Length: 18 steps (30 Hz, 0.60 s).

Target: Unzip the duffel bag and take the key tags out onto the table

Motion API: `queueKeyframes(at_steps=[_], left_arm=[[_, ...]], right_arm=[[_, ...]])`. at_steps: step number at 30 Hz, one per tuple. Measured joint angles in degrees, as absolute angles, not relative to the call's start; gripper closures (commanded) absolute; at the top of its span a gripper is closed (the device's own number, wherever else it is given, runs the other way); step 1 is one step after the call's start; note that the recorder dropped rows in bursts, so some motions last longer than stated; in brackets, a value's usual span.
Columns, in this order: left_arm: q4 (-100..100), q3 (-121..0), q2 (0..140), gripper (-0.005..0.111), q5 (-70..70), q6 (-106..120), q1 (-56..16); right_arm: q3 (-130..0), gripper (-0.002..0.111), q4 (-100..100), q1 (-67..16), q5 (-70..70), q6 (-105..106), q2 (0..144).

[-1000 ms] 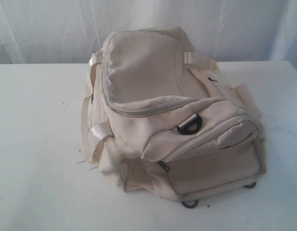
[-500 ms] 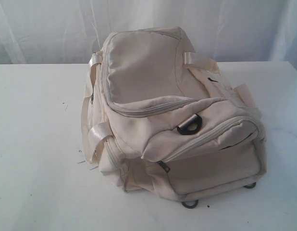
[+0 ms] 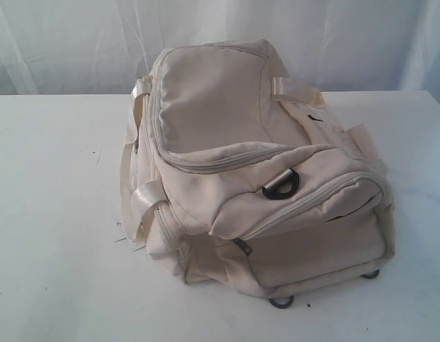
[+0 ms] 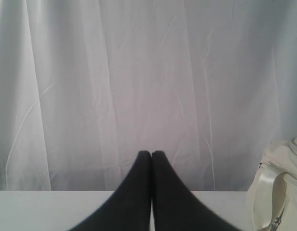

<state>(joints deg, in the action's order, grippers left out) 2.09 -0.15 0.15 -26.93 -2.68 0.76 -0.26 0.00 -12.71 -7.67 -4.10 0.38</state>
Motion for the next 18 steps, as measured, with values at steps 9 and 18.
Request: queueKeyframes(at_steps=[9, 18], left_arm=[[2.09, -0.15, 0.15, 0.107, -33.34, -2.68, 0.76], [2.09, -0.15, 0.06, 0.107, -36.40, -17.01, 0.76]], right_arm=[[-0.26, 0.108, 0.00, -12.71, -7.65, -5.64, 0.38], [-0.26, 0.108, 0.00, -12.71, -7.62, -7.41, 0.38]])
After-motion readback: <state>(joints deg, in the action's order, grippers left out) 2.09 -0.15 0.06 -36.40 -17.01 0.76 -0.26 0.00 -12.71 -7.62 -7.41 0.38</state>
